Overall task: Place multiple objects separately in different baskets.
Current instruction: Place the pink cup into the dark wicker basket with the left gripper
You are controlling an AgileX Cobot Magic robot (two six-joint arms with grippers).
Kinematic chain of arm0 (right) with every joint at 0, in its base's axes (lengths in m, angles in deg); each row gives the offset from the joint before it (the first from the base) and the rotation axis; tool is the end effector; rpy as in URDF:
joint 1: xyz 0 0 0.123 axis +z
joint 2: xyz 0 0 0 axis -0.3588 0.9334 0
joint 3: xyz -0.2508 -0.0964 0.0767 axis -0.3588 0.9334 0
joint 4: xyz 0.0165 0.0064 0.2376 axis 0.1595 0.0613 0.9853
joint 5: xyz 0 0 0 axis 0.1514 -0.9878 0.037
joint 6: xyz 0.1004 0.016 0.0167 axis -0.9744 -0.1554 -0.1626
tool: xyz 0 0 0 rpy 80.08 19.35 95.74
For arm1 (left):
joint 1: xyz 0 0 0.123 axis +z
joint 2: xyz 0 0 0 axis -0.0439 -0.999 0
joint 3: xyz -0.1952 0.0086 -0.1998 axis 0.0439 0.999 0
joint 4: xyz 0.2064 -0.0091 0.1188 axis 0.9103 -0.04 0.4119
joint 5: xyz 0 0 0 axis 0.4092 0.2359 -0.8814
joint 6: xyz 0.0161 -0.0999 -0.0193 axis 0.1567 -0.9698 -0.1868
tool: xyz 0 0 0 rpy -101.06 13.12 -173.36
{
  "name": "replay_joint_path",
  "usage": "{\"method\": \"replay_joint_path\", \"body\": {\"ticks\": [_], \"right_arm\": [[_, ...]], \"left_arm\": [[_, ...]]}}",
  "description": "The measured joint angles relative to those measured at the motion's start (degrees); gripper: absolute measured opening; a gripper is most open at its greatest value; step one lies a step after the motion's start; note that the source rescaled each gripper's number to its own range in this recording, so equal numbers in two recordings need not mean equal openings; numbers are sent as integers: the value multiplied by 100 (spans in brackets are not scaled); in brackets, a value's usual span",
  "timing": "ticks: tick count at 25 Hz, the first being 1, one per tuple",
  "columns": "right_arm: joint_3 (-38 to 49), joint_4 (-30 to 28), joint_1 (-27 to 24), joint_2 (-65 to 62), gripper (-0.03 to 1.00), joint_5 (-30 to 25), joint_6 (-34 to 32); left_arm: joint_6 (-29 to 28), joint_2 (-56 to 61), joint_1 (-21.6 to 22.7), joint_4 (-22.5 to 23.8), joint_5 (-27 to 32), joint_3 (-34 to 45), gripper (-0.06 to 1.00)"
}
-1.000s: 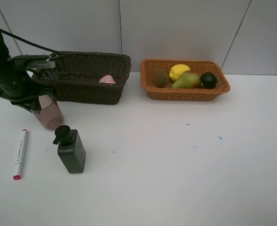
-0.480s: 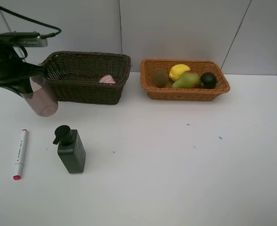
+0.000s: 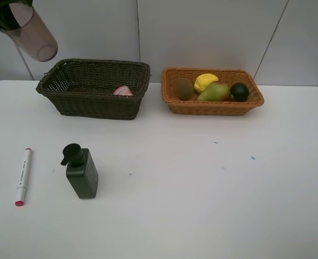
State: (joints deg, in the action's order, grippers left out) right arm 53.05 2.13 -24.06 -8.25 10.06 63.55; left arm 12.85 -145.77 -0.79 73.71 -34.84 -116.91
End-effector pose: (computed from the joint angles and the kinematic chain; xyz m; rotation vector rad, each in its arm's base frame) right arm -0.0057 -0.0159 0.2731 0.2219 1.9956 -0.1491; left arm 0.3477 -0.0222 0.3194 0.0582 2.5077 -0.0576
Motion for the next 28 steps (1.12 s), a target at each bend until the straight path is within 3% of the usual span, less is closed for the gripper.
{"method": "replay_joint_path", "body": {"ticks": [5,15,28], "right_arm": [[0,0,0,0,100,0,0],[0,0,0,0,100,0,0],[0,0,0,0,100,0,0]], "left_arm": [[-84,-185,0,5,-948,-28,0],[-126,-1685,0,5,-2209,-28,0],[-130,-2749,0,5,-2379,-28,0]]}}
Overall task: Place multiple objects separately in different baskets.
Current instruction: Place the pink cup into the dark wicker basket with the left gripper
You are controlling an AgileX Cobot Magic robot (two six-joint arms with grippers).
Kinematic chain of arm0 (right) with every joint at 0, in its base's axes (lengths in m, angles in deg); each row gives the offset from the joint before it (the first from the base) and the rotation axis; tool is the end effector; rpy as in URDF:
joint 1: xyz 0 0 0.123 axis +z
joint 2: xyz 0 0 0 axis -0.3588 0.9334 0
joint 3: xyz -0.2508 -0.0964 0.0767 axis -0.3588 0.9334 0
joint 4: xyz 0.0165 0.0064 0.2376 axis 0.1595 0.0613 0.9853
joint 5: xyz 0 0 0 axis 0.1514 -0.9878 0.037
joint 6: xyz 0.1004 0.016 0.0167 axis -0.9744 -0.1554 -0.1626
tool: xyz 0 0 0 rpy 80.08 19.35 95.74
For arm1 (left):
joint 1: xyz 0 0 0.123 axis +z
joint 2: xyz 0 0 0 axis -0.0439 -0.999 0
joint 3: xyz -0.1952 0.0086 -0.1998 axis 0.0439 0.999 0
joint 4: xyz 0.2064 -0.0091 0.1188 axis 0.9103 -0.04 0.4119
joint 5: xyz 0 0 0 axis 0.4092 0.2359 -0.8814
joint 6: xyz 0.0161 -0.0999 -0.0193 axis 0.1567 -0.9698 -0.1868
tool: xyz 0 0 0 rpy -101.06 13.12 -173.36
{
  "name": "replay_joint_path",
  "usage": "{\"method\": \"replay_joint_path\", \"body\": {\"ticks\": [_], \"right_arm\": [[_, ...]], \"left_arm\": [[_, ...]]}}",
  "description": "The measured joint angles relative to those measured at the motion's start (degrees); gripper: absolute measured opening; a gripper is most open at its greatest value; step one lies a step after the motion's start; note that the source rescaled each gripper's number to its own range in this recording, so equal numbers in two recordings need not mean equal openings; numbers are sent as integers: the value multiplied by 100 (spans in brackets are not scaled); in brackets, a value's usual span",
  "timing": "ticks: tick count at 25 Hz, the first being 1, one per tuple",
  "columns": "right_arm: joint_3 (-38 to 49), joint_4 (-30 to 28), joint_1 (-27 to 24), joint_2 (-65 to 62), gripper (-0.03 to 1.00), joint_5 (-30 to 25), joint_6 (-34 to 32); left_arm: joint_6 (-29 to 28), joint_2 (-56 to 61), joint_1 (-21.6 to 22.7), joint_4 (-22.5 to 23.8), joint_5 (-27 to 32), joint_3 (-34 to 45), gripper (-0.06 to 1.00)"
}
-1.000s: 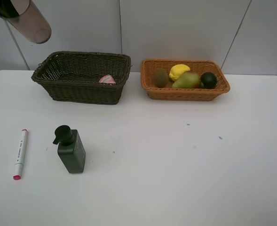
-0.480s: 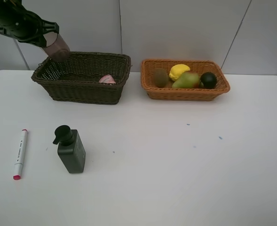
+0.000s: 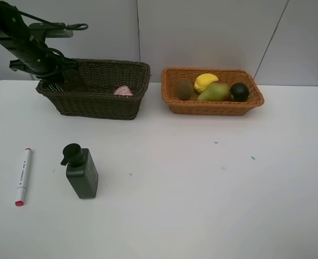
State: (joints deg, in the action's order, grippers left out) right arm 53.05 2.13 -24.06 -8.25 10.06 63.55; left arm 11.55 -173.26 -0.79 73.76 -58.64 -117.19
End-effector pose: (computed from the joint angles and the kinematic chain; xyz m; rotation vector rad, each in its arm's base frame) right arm -0.0057 -0.0159 0.2731 0.2219 1.9956 -0.1491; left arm 0.4396 -0.0266 0.1527 0.0181 2.5681 -0.0545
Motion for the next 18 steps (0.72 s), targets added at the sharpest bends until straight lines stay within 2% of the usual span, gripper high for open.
{"method": "replay_joint_path", "body": {"ticks": [9,18], "right_arm": [[0,0,0,0,100,0,0],[0,0,0,0,100,0,0]], "left_arm": [[0,-36,0,0,72,0,0],[5,-36,0,0,502,-70,1]]}}
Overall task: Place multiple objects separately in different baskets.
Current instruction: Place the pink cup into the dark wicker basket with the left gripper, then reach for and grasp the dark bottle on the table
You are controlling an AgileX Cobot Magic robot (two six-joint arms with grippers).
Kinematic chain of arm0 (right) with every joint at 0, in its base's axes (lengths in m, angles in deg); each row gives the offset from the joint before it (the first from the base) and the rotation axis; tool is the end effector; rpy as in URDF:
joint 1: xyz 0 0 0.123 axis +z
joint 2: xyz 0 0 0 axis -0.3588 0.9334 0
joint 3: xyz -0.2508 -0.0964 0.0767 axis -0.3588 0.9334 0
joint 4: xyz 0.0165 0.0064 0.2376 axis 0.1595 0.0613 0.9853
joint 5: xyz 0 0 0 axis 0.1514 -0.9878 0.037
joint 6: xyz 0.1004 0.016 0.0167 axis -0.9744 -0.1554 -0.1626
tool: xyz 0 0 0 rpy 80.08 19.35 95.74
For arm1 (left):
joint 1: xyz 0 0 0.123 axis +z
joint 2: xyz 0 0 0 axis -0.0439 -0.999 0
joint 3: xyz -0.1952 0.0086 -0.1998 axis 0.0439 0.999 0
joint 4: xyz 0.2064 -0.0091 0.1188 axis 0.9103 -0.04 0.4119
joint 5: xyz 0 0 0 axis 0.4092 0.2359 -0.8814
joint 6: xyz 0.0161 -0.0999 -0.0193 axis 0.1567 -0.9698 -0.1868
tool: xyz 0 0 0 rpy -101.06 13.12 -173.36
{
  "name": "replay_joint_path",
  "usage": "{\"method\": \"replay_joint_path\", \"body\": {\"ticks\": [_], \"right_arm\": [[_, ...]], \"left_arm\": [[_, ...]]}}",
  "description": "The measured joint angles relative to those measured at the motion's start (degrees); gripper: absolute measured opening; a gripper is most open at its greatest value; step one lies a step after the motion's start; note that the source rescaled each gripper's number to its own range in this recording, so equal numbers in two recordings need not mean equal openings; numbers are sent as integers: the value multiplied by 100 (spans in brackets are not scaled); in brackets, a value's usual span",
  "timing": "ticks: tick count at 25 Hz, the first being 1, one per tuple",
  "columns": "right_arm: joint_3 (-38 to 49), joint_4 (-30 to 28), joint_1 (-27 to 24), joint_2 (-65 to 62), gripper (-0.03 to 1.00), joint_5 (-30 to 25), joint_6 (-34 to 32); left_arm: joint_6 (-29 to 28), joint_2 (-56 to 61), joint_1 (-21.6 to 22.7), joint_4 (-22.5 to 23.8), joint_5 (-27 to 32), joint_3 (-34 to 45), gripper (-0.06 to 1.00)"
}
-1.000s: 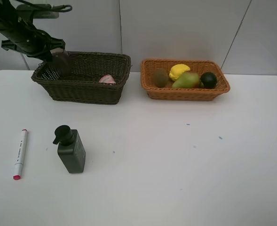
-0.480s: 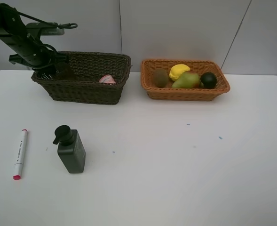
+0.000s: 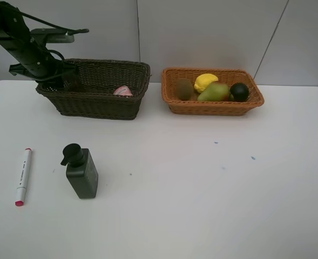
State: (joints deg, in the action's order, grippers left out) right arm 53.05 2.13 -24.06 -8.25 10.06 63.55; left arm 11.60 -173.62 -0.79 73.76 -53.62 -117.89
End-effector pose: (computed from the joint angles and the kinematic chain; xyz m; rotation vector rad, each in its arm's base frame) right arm -0.0057 -0.0159 0.2731 0.2219 1.9956 -0.1491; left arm 0.4343 -0.0265 0.1486 0.0213 2.6498 -0.0523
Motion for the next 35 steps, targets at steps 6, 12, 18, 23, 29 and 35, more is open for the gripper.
{"method": "replay_joint_path", "body": {"ticks": [6,12,18,23,29,35], "right_arm": [[0,0,0,0,100,0,0],[0,0,0,0,100,0,0],[0,0,0,0,100,0,0],[0,0,0,0,100,0,0],[0,0,0,0,100,0,0],[0,0,0,0,100,0,0]], "left_arm": [[0,0,0,0,35,0,57],[0,164,-40,-58,-276,0,98],[0,356,-40,-42,-379,0,100],[0,629,-40,-42,-297,0,100],[0,1259,-40,-68,446,0,100],[0,1937,-40,-478,1710,0,100]]}}
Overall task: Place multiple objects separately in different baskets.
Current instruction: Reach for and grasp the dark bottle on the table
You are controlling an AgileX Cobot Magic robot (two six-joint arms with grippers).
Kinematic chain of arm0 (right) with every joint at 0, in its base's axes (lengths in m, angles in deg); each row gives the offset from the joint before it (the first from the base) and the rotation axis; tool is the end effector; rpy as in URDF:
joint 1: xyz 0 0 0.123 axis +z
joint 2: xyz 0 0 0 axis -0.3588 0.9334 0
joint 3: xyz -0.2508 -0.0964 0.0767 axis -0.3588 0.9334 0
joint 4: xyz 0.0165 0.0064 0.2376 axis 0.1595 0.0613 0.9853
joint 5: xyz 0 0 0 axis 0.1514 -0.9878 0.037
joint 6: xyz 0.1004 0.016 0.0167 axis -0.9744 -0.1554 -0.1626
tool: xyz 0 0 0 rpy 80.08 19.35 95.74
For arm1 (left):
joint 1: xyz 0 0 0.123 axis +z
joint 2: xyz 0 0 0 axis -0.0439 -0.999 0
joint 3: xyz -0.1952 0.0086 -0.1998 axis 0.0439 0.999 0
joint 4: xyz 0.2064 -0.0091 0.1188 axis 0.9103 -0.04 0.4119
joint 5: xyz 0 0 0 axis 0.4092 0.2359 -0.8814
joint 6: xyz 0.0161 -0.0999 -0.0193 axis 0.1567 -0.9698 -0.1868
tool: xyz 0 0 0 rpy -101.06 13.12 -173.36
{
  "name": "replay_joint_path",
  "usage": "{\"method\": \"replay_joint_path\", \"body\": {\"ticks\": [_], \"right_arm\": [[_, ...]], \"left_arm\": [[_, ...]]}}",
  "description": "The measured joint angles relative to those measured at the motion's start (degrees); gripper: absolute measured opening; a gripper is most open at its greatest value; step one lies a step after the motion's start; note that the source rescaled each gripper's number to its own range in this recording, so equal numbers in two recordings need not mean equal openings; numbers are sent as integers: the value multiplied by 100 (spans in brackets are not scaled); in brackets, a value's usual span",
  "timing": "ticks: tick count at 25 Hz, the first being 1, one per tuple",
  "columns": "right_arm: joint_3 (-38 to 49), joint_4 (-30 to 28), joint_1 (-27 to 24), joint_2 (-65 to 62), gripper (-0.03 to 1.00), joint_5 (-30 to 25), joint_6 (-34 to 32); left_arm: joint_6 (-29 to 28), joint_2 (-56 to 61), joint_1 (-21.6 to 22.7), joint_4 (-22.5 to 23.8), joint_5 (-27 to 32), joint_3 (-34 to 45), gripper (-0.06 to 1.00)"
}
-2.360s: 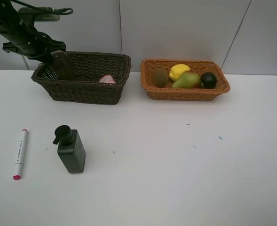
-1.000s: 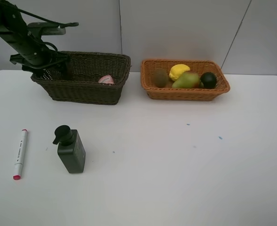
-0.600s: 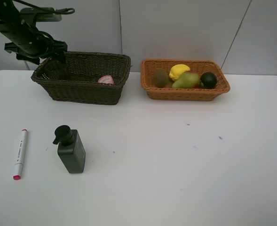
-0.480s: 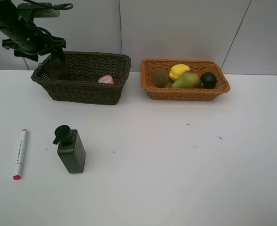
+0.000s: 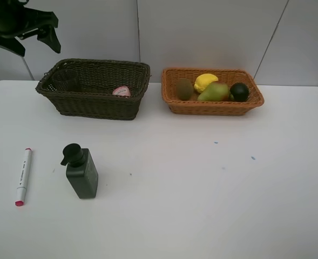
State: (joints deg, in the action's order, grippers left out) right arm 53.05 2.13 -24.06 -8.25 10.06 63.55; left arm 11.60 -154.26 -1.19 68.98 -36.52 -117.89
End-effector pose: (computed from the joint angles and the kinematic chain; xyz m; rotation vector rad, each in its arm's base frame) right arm -0.0057 -0.0159 0.2731 0.2219 1.9956 -0.1491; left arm 0.3770 -0.0328 0.2726 -0.0125 2.6103 -0.1634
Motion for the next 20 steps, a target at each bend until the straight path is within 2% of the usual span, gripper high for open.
{"method": "replay_joint_path", "body": {"ticks": [6,11,17,20], "right_arm": [[0,0,0,0,100,0,0],[0,0,0,0,100,0,0],[0,0,0,0,100,0,0],[0,0,0,0,100,0,0]], "left_arm": [[0,480,-219,-117,1180,0,100],[-97,741,-820,-103,1668,0,100],[-774,800,-1642,104,2154,0,100],[-1235,800,-2008,260,2205,0,100]]}}
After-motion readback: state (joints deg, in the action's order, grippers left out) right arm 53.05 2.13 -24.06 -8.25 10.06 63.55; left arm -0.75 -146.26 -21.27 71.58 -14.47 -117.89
